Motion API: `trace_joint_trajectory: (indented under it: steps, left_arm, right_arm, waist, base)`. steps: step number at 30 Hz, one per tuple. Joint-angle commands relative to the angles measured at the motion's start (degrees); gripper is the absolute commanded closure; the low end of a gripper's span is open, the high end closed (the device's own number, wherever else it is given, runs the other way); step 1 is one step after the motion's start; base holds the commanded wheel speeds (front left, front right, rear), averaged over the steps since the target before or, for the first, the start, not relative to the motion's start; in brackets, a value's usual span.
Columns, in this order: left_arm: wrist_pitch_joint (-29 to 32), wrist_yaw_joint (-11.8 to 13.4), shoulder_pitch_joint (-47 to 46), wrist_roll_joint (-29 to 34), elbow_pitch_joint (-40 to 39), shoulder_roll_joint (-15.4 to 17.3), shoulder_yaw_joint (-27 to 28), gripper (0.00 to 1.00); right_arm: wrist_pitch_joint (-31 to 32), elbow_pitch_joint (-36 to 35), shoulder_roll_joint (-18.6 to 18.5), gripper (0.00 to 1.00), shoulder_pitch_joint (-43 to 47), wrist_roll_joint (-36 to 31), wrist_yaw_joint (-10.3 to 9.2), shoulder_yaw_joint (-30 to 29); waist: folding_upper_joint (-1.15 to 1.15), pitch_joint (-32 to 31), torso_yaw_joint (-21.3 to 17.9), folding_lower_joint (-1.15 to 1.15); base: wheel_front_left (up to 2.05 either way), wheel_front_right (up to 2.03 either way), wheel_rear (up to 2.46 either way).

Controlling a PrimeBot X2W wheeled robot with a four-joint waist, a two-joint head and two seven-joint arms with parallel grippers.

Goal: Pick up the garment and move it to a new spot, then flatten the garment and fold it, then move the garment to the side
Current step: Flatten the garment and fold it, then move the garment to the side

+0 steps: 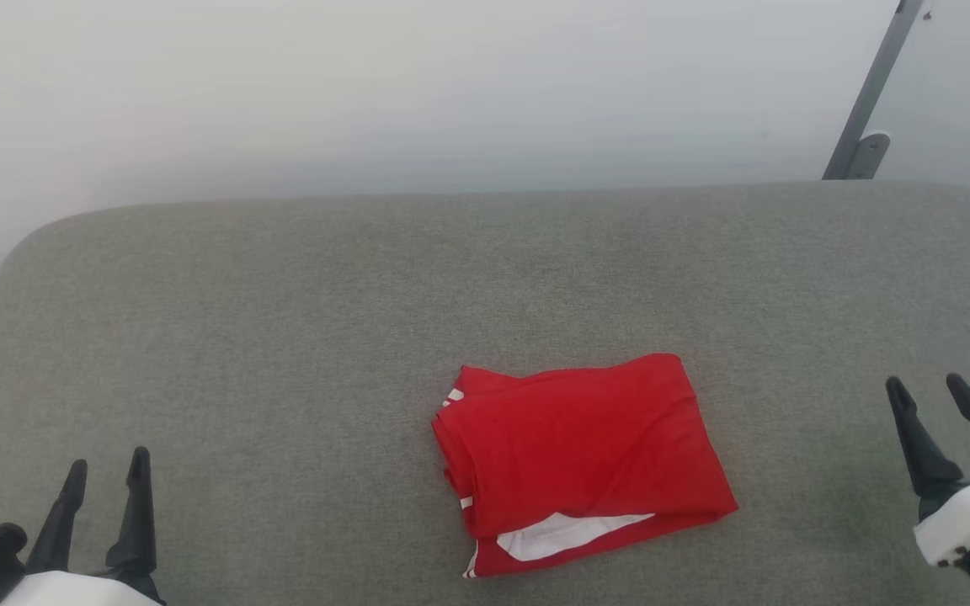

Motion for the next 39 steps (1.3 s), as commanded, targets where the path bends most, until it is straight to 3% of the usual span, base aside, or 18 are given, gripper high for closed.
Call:
trace_joint_trajectory:
  steps: [1, 21, 28, 39]
  left_arm:
    - [-0.25, -0.21, 0.61, 0.34, 0.02, 0.1, 0.41, 0.0]
    - [-0.25, -0.5, -0.12, 1.5, 0.22, -0.55, 0.15, 0.0]
    - [-0.25, -0.55, -0.35, 1.56, 0.55, -0.89, -0.48, 0.0]
    - [-0.25, -0.56, -1.47, 2.04, 1.01, -2.09, -2.68, 0.0]
  right_arm:
    - [-0.68, 0.25, 0.28, 0.0, 0.58, 0.04, -0.01, -0.01]
    - [0.51, 1.0, 0.72, 0.0, 1.19, 1.58, -0.01, 0.37]
    - [6.94, -0.9, -0.23, 0.0, -0.66, 4.38, -0.01, 5.33]
    - [23.29, -2.61, -3.27, 0.0, -6.94, 8.46, -0.01, 13.75]
  waist:
    - [0.0, 0.02, -0.19, 0.0]
    - [0.0, 0.48, 0.82, 0.0]
    - [0.0, 0.95, 2.99, 0.0]
    - [0.0, 2.8, 7.51, 0.0]
  base:
    - [0.0, 0.0, 0.0]
    - [0.0, 0.0, 0.0]
    - [0.0, 0.0, 0.0]
    - [0.0, 0.0, 0.0]
